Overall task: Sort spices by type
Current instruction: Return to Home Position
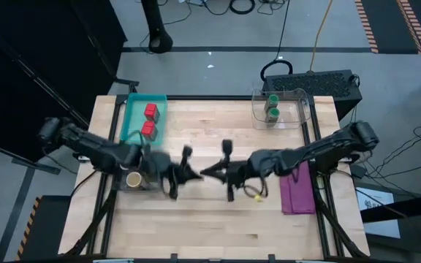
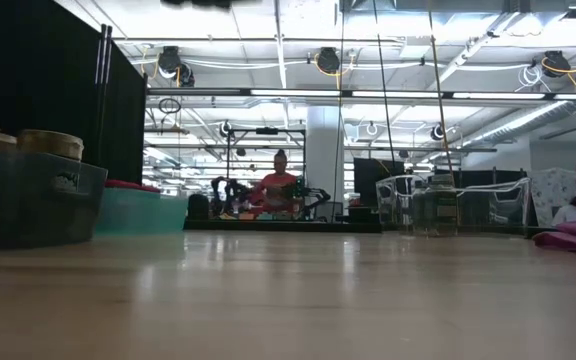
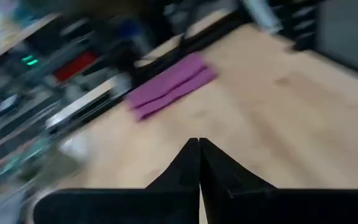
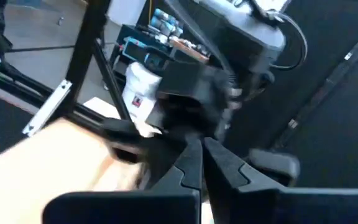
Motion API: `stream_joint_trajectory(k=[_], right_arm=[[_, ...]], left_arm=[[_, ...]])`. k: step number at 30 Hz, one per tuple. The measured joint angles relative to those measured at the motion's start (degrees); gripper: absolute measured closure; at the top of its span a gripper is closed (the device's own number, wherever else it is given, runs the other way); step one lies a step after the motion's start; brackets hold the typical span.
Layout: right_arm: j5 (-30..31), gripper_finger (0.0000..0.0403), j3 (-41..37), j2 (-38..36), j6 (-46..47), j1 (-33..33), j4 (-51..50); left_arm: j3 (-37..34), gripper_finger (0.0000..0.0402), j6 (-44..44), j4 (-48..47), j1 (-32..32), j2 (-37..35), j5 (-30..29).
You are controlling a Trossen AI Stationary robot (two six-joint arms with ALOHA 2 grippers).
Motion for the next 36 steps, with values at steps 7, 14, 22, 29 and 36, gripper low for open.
stream_joint_trajectory(k=[7, 14, 22, 29, 36], right_arm=[[-0.7, 0.0403, -17.3, -17.7, 2.0, -3.2, 0.2], [-0.6, 0.0403, -35.6, -38.6, 4.5, -5.3, 2.7], [-0.4, 0.0403, -46.7, -57.5, 3.2, -5.9, 0.8], [4.3, 0.0403, -55.9, -74.8, 4.1, -5.9, -1.8], [-4.1, 0.0403, -59.7, -86.1, 1.7, -5.9, -3.2]], left_arm=[[-7.4, 0.04, 1.4, -1.0, 15.4, -13.5, 5.8], [-19.5, 0.04, -1.4, 4.2, 20.9, -29.5, 6.5], [-28.2, 0.04, -4.1, 6.1, 25.9, -41.2, 4.8], [-32.3, 0.04, -9.1, 2.3, 27.6, -58.6, 6.9], [-38.3, 0.04, -14.1, -1.8, 27.6, -75.3, 12.5]])
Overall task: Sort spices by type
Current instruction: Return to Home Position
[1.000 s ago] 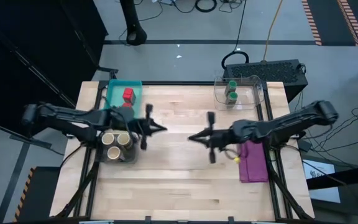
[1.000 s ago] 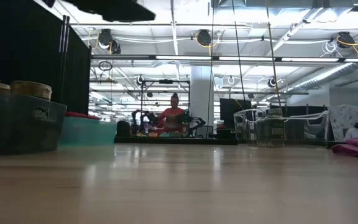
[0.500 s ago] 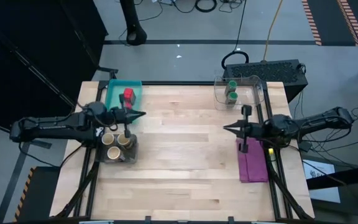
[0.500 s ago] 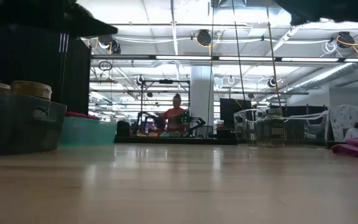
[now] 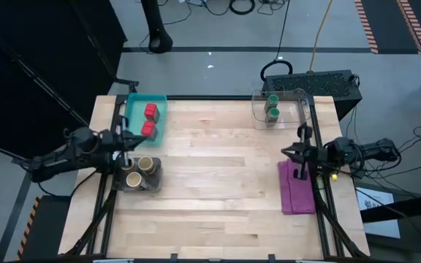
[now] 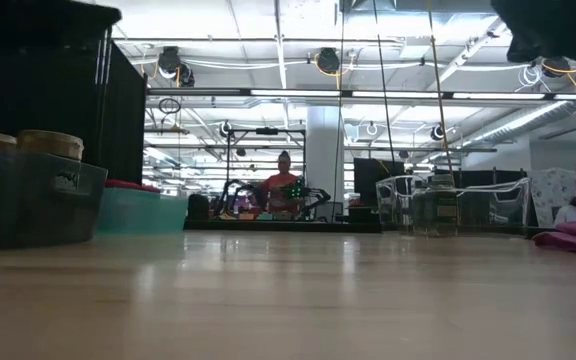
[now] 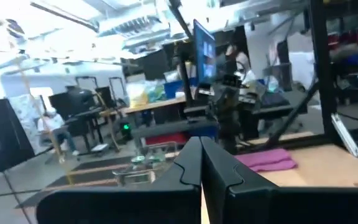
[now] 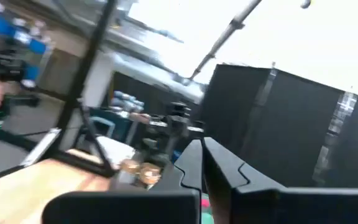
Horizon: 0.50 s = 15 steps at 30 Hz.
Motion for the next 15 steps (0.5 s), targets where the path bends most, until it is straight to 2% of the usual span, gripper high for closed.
stream_joint_trajectory(k=[3, 6, 8, 10, 13, 15], right_arm=[[-3.7, 0.0403, -2.1, -2.7, -1.2, 0.0, -1.0], [-4.4, 0.0403, -2.1, -2.5, -3.1, 0.0, -3.1], [-4.3, 0.0403, -2.0, -1.6, -5.1, -0.1, -3.0], [-4.3, 0.0403, -2.1, -1.6, -6.9, 0.0, -3.3], [-1.8, 0.0403, -2.0, -1.7, -7.7, 0.0, -3.1], [3.4, 0.0403, -2.0, -1.6, -7.7, 0.0, -5.1]], left_arm=[[-3.6, 0.04, 0.8, 0.5, -0.1, 0.5, 1.0], [-8.9, 0.04, 3.9, 5.9, -0.1, 1.0, -0.1], [-11.9, 0.04, 5.4, 7.5, -0.1, 1.3, -5.5], [-12.2, 0.04, 3.3, 4.1, 0.1, 1.5, -11.6], [-12.2, 0.0396, -4.1, 1.8, 0.1, 2.2, -14.7], [-12.2, 0.0391, -5.6, 2.0, 0.1, 2.3, -14.9]])
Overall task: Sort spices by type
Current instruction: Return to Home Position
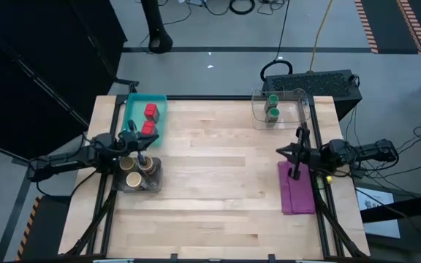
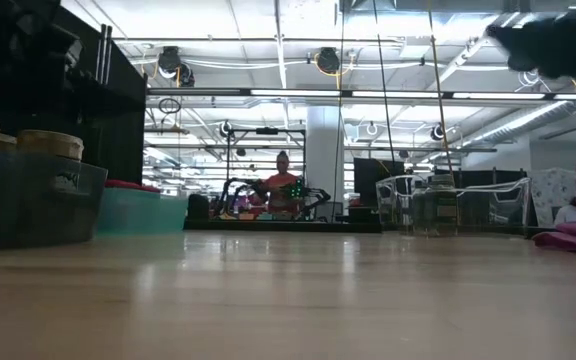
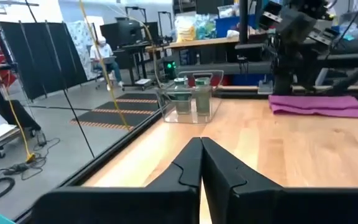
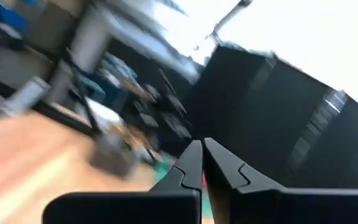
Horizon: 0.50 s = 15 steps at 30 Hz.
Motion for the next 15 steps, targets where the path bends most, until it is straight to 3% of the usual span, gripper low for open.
stream_joint_trajectory(k=[5, 15], right_arm=[[11.7, 0.0403, 0.0, 0.0, 0.2, 0.0, -3.1], [12.1, 0.0403, 0.0, 0.1, 1.7, 0.0, -6.8]], left_arm=[[0.0, 0.0385, 0.4, -0.2, 0.0, 0.1, 0.0], [0.0, 0.0382, 0.4, -0.3, 0.0, 0.1, -0.1]])
